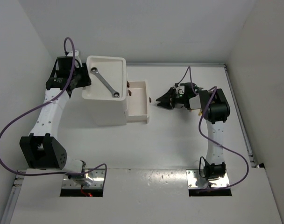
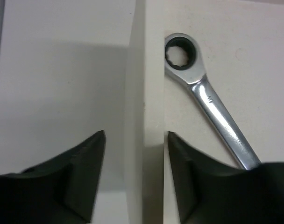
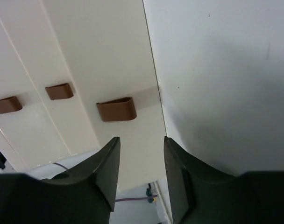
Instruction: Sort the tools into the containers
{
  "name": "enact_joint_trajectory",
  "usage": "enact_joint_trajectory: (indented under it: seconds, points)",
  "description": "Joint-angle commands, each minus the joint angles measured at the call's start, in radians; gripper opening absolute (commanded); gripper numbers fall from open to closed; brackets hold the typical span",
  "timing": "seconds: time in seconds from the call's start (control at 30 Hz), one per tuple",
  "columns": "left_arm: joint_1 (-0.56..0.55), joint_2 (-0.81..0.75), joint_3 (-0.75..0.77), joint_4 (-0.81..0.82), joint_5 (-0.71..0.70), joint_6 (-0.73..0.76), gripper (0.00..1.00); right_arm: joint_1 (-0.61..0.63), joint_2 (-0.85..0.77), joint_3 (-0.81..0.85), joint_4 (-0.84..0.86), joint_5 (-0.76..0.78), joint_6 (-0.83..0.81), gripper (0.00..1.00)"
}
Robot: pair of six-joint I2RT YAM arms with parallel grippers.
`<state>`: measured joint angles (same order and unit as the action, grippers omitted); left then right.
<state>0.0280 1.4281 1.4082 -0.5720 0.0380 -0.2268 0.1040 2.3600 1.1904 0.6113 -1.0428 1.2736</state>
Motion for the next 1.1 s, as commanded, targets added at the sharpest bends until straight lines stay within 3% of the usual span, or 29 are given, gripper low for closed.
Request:
enact_joint_trajectory:
  seconds: [0.0, 0.03, 0.13, 0.27, 0.4, 0.5, 0.67, 0.83, 1.07]
  points:
    - [0.032, -0.051, 0.0, 0.034, -0.03, -0.059, 0.69, -0.02, -0.083, 0.02, -0.113, 0.017, -0.127, 0.43]
    - [0.032, -0.051, 0.0, 0.043, 0.002, -0.046, 0.77, -0.02, -0.1, 0.02, -0.123, 0.017, -0.141, 0.45]
    - [0.032, -0.041, 0.009, 0.055, 0.017, -0.046, 0.87, -0.02, -0.166, 0.029, -0.124, -0.005, -0.16, 0.46]
    - [0.023, -0.031, 0.067, 0.055, 0.103, -0.046, 0.9, -0.029, -0.263, 0.072, -0.229, -0.017, -0.256, 0.55]
    - [0.023, -0.021, 0.178, 0.064, 0.232, -0.037, 0.91, -0.038, -0.395, 0.164, -0.571, 0.061, -0.547, 0.63]
    - [0.013, -0.021, 0.287, 0.055, 0.293, -0.026, 0.96, -0.073, -0.505, 0.212, -0.865, 0.209, -0.765, 0.7]
    - [0.004, -0.113, 0.321, 0.046, 0.105, -0.026, 1.0, -0.147, -0.622, 0.221, -1.099, 0.558, -0.835, 0.71]
    - [-0.01, -0.21, 0.174, 0.046, -0.124, -0.006, 1.0, -0.177, -0.671, 0.193, -1.219, 0.896, -0.885, 0.66]
    - [-0.01, -0.291, 0.065, 0.046, -0.201, 0.015, 1.0, -0.222, -0.604, 0.144, -1.305, 1.018, -0.931, 0.61]
